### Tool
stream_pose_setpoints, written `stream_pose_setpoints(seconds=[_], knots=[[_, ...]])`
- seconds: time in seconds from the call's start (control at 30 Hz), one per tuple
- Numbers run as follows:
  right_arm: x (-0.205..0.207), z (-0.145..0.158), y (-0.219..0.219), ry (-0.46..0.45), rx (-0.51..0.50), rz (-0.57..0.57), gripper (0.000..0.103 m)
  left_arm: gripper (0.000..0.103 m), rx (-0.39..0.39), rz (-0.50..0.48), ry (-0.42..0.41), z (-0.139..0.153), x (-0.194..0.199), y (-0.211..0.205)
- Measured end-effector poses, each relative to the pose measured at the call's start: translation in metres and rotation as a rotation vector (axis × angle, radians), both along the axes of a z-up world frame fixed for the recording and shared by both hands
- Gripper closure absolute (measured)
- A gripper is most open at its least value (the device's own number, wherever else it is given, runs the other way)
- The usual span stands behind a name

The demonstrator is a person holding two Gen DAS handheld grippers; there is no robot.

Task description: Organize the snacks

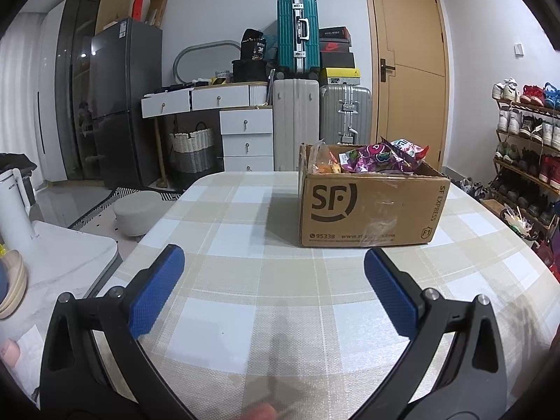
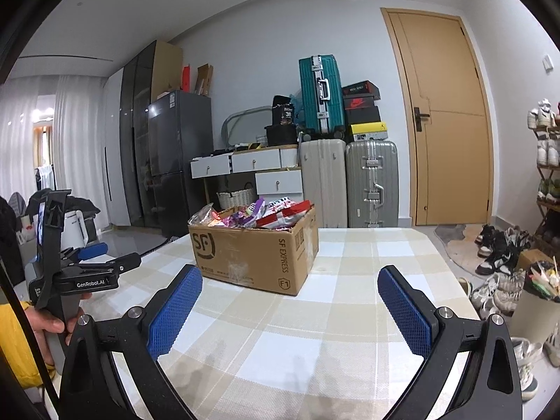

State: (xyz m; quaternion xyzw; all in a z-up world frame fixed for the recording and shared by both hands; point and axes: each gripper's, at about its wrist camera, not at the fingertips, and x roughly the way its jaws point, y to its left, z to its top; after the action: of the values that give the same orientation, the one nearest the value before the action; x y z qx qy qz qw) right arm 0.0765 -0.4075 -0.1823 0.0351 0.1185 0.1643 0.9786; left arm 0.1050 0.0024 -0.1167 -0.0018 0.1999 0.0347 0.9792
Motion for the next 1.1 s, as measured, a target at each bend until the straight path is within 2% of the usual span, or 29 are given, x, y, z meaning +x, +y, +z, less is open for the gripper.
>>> stream_pose_setpoints(seconds=[0.33, 0.43, 0.57, 1.1], knots=[[-0.002, 0.000, -0.005, -0.003, 0.021, -0.005, 0.001, 0.000, -0.014, -0.004, -0.004, -0.002, -0.001, 0.001], [-0.001, 0.000, -0.005, 0.000, 0.017, -0.001, 0.001, 0.000, -0.063, -0.011, 0.023, -0.002, 0.002, 0.006], [-0.002, 0.000, -0.005, -0.003, 0.016, 0.003, 0.001, 0.000, -0.089, 0.006, 0.031, -0.004, 0.002, 0.011], [-0.002, -0.001, -0.005, -0.002, 0.016, 0.002, 0.001, 0.000, -0.041, -0.007, 0.018, -0.003, 0.000, 0.002]])
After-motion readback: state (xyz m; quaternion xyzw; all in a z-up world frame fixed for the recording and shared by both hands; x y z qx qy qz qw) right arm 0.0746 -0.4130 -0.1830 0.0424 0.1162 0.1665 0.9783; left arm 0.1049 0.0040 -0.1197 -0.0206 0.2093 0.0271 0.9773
